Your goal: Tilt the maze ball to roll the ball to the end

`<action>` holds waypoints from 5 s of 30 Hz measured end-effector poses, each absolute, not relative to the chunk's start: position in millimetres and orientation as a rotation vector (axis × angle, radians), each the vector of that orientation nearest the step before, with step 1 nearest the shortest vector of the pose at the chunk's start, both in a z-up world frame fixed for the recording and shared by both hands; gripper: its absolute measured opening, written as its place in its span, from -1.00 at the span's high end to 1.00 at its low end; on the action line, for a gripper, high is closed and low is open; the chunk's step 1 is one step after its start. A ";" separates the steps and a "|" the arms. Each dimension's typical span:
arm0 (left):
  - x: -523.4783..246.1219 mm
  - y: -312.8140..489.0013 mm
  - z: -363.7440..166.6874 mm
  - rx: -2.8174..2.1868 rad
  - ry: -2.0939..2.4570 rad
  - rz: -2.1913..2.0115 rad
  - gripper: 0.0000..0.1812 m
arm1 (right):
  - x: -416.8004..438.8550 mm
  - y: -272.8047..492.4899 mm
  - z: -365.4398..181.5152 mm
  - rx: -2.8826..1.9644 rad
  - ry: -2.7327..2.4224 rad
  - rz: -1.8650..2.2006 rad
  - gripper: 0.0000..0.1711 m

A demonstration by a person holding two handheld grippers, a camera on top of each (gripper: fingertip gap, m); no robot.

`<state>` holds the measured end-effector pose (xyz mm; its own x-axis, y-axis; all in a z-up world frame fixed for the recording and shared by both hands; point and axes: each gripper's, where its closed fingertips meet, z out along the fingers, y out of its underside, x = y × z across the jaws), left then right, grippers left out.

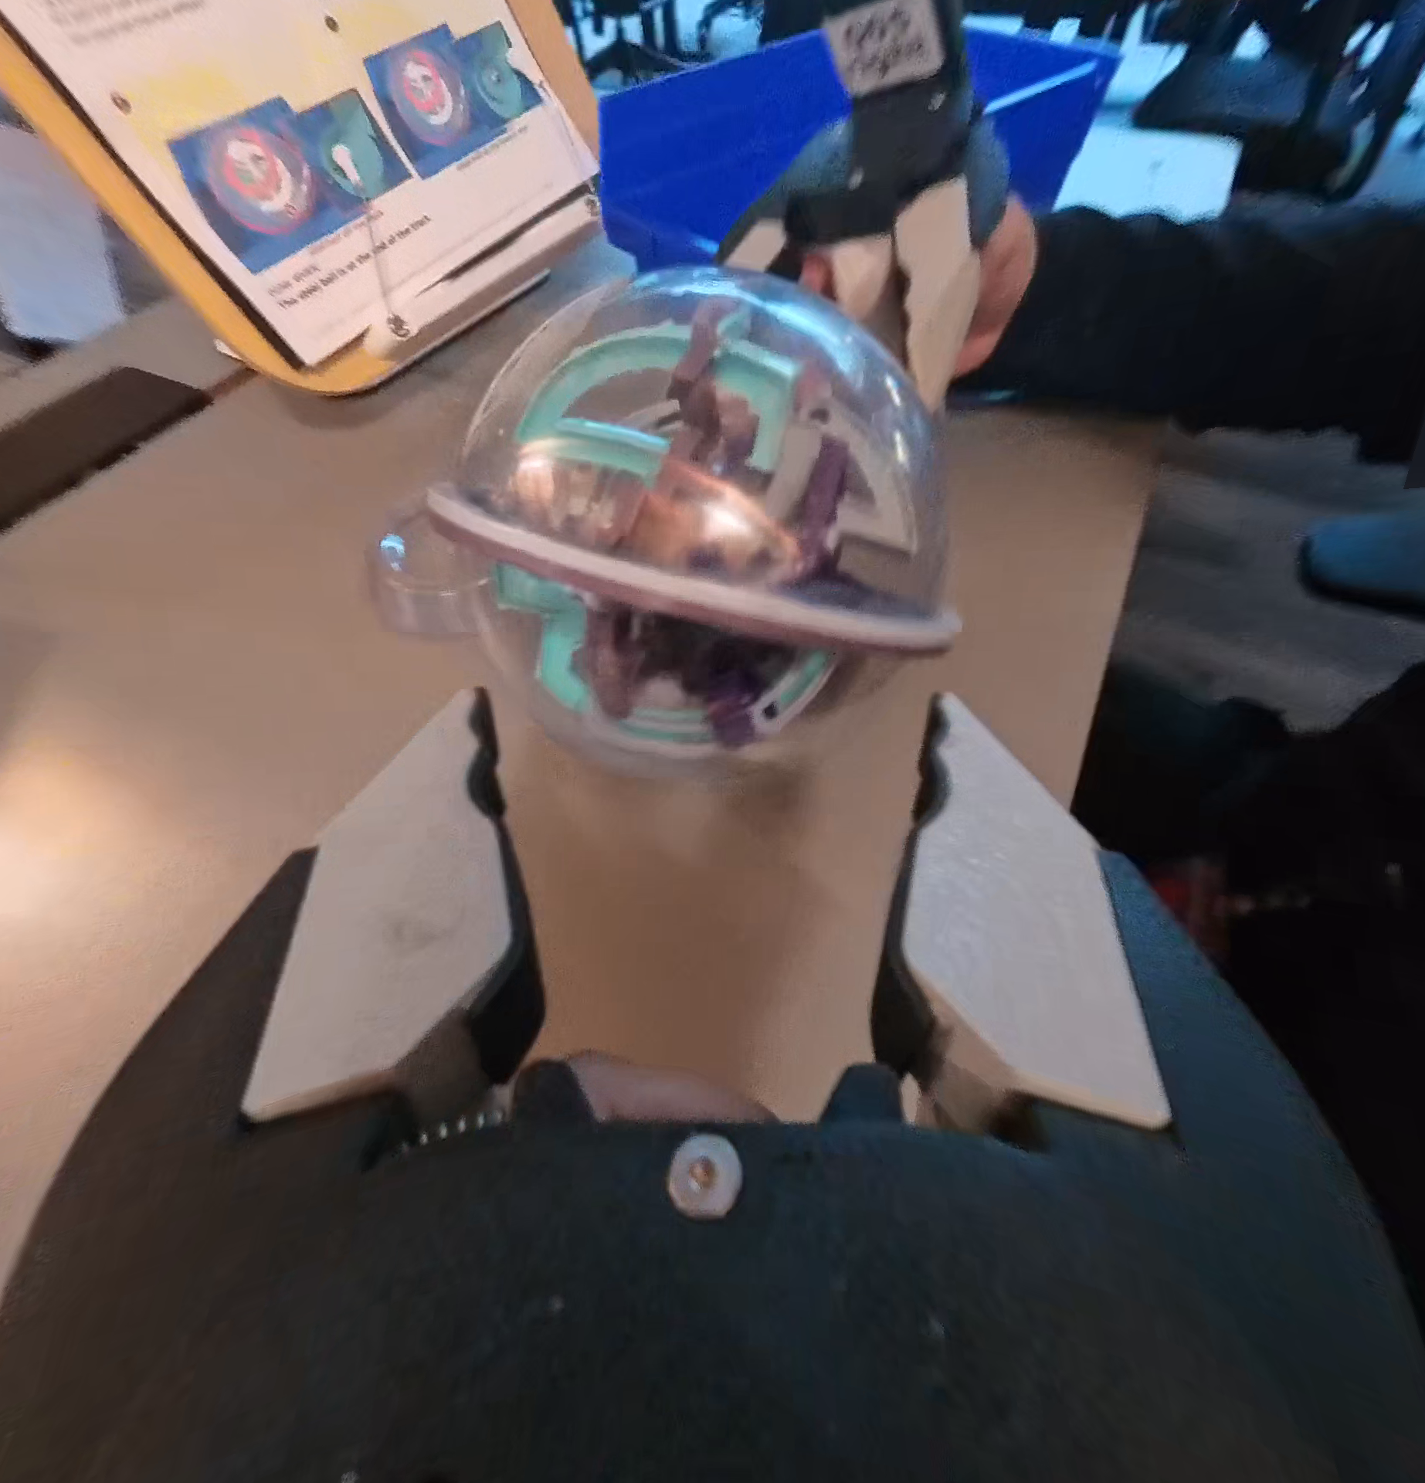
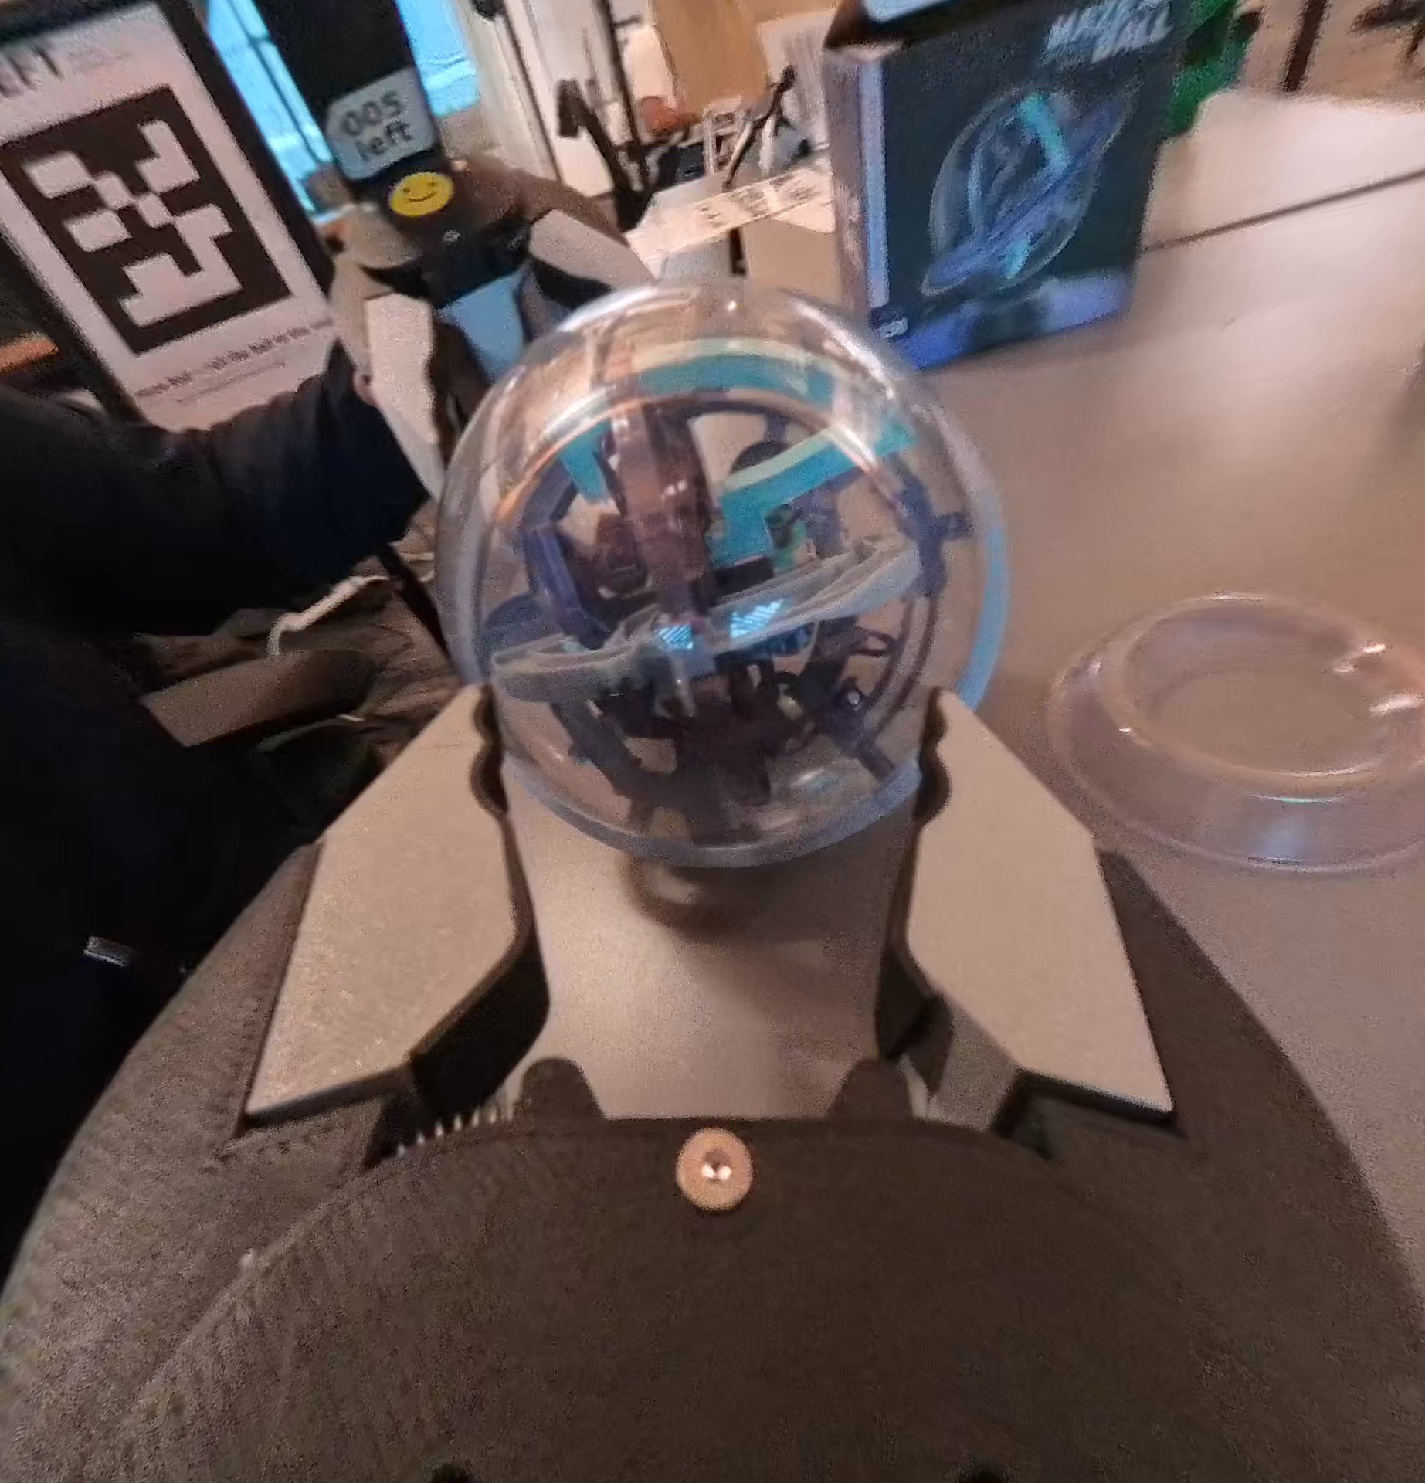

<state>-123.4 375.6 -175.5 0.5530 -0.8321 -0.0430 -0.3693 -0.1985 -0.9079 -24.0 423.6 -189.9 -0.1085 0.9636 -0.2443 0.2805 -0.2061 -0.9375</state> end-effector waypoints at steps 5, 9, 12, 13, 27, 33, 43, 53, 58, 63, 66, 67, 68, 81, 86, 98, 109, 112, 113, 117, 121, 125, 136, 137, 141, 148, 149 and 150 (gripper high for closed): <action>-112.3 400.2 -205.5 -1.968 1.015 -0.667 -0.34 | -36.6 436.5 -176.2 -1.466 -1.276 1.343 -0.19; -111.4 394.3 -218.4 -2.026 1.013 -0.808 -0.33 | -24.8 435.3 -160.0 -1.423 -1.270 1.281 -0.15; -110.4 397.6 -204.3 -2.003 0.872 -0.996 -0.22 | -9.4 444.1 -180.5 -1.599 -1.271 1.232 -0.33; -106.2 396.8 -201.7 -2.004 0.840 -1.059 -0.20 | -4.9 444.1 -189.7 -1.661 -1.279 1.238 -0.33; -95.2 391.7 -214.7 -1.955 0.892 -1.047 -0.20 | -11.5 419.9 -211.7 -1.738 -1.406 1.459 -0.32; -89.4 402.0 -214.3 -1.946 0.862 -1.028 -0.29 | -25.2 418.5 -216.3 -1.774 -1.412 1.560 -0.41; -81.3 414.5 -154.6 -1.468 1.244 -0.293 -0.33 | -24.4 426.2 -166.5 -1.279 -1.513 0.913 -0.51; -57.0 408.2 -45.8 -1.001 1.331 0.254 -0.33 | 4.2 414.2 -50.7 -0.824 -1.469 0.316 -0.53; -46.5 406.8 -18.0 -0.928 1.304 0.335 -0.33 | 16.7 405.5 -18.5 -0.763 -1.451 0.182 -0.54; -41.7 399.0 6.0 -0.874 1.354 0.415 -0.32 | 22.0 395.2 1.2 -0.711 -1.375 0.143 -0.54; -38.6 393.7 18.8 -0.867 1.409 0.470 -0.32 | 23.9 394.3 7.9 -0.700 -1.320 0.176 -0.55; -37.6 391.4 21.8 -0.866 1.424 0.485 -0.32 | 24.2 394.2 8.8 -0.701 -1.307 0.188 -0.55; -37.0 389.4 23.6 -0.870 1.437 0.492 -0.32 | 24.2 393.8 9.2 -0.704 -1.299 0.202 -0.56; -41.9 381.2 7.9 -0.919 1.447 0.499 -0.32 | 18.3 386.7 -6.9 -0.713 -1.290 0.254 -0.56; -44.3 388.9 -17.6 -1.043 1.445 0.426 -0.32 | 18.0 390.1 -27.8 -0.803 -1.312 0.306 -0.56; -44.8 396.0 -63.1 -1.153 1.461 0.305 -0.32 | 17.5 395.6 -70.3 -0.906 -1.322 0.402 -0.56; -45.0 396.5 -66.7 -1.171 1.482 0.302 -0.32 | 17.3 397.7 -76.1 -0.921 -1.311 0.432 -0.56; -45.8 396.7 -71.0 -1.199 1.485 0.293 -0.32 | 16.9 397.4 -79.7 -0.934 -1.311 0.448 -0.56; -45.9 396.5 -71.9 -1.203 1.486 0.294 -0.32 | 16.9 397.3 -80.6 -0.936 -1.311 0.450 -0.55; -45.7 394.7 -73.1 -1.204 1.492 0.294 -0.32 | 16.9 396.5 -83.2 -0.940 -1.308 0.459 -0.56; -46.0 393.9 -74.8 -1.211 1.496 0.291 -0.32 | 16.7 395.7 -85.1 -0.944 -1.305 0.468 -0.55; -46.4 393.1 -79.1 -1.228 1.496 0.277 -0.33 | 16.6 394.2 -88.4 -0.953 -1.306 0.479 -0.56; -45.3 389.5 -89.9 -1.254 1.504 0.251 -0.33 | 17.8 391.2 -99.8 -0.979 -1.305 0.508 -0.55; -45.4 389.3 -91.1 -1.259 1.504 0.246 -0.33 | 17.7 390.8 -100.7 -0.982 -1.305 0.513 -0.55; -46.2 387.4 -96.9 -1.287 1.505 0.212 -0.33 | 16.7 389.0 -105.8 -1.004 -1.306 0.544 -0.55; -47.2 386.6 -108.1 -1.338 1.508 0.161 -0.33 | 15.3 388.9 -117.4 -1.062 -1.317 0.591 -0.56; -47.3 386.2 -109.0 -1.341 1.509 0.156 -0.33 | 15.1 388.8 -118.7 -1.067 -1.317 0.597 -0.55; -47.2 385.8 -110.0 -1.345 1.510 0.150 -0.33 | 15.1 388.6 -120.0 -1.073 -1.318 0.603 -0.55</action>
